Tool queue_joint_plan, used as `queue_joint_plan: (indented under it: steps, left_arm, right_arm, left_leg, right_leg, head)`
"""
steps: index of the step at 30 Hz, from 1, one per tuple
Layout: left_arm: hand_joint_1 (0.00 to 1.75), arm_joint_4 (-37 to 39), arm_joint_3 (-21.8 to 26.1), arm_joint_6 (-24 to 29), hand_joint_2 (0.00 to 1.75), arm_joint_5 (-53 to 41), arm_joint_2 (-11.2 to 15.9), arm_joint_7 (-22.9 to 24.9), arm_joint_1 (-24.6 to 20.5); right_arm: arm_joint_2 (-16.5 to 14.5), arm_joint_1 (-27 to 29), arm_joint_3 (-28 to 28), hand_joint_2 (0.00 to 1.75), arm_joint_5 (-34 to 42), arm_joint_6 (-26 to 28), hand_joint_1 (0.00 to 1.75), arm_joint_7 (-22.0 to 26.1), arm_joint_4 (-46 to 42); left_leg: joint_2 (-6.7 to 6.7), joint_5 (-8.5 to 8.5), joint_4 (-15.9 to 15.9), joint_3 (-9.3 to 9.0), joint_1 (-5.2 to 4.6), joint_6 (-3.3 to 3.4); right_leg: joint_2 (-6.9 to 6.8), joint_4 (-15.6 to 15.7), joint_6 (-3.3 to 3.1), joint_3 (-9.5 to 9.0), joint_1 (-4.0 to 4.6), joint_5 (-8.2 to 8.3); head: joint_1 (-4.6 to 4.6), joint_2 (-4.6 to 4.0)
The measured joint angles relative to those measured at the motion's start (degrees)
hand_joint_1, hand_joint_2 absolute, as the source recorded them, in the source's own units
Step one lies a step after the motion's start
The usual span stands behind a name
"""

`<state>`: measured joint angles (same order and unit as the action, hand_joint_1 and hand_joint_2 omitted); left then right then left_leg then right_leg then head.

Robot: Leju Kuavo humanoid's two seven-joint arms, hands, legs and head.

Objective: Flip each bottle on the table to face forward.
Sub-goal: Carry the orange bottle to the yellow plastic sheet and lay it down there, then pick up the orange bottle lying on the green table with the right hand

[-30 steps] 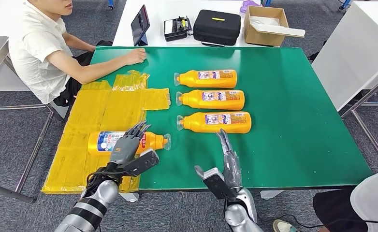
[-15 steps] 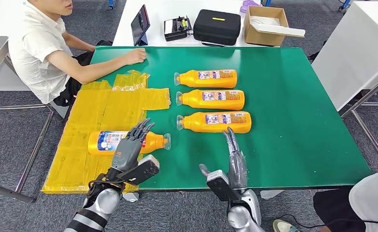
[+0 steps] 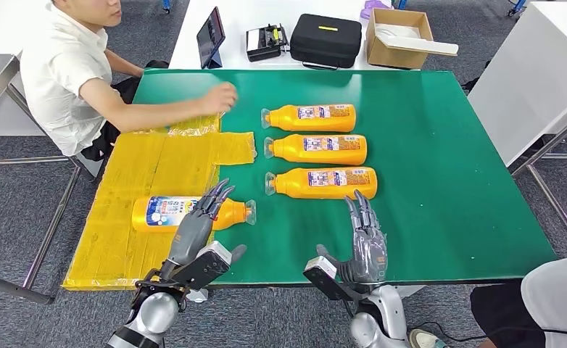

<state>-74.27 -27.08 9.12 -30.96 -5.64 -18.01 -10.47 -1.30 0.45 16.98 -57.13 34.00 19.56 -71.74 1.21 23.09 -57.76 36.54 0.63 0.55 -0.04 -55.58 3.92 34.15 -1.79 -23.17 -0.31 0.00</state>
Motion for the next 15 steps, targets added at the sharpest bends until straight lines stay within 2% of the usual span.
queue_joint_plan:
  steps: [7,15]
  left_arm:
    - [0.00,-1.1,-0.5,-1.8,1.75,2.4,-0.8,-0.7,1.4]
    - [0.00,-1.8,-1.6,-2.1,1.75,3.0,-1.6,-1.1,2.1]
  right_arm:
    - [3.1,-1.7,-1.6,1.75,-7.3,-0.6,0.00,-6.0,1.5]
    - [4.8,-3.2,-1.9,1.75,-9.1,-1.3,0.00,-7.5,2.7]
  left_leg:
    - [0.00,0.00,0.0,0.02,-0.01,0.00]
    - [0.00,0.00,0.0,0.02,0.00,0.00]
  right_leg:
    - [0.00,0.0,0.01,0.00,-0.02,0.01]
    - [0.00,0.0,0.01,0.01,0.01,0.01]
  head:
    - [0.01,0.00]
    - [0.00,0.00]
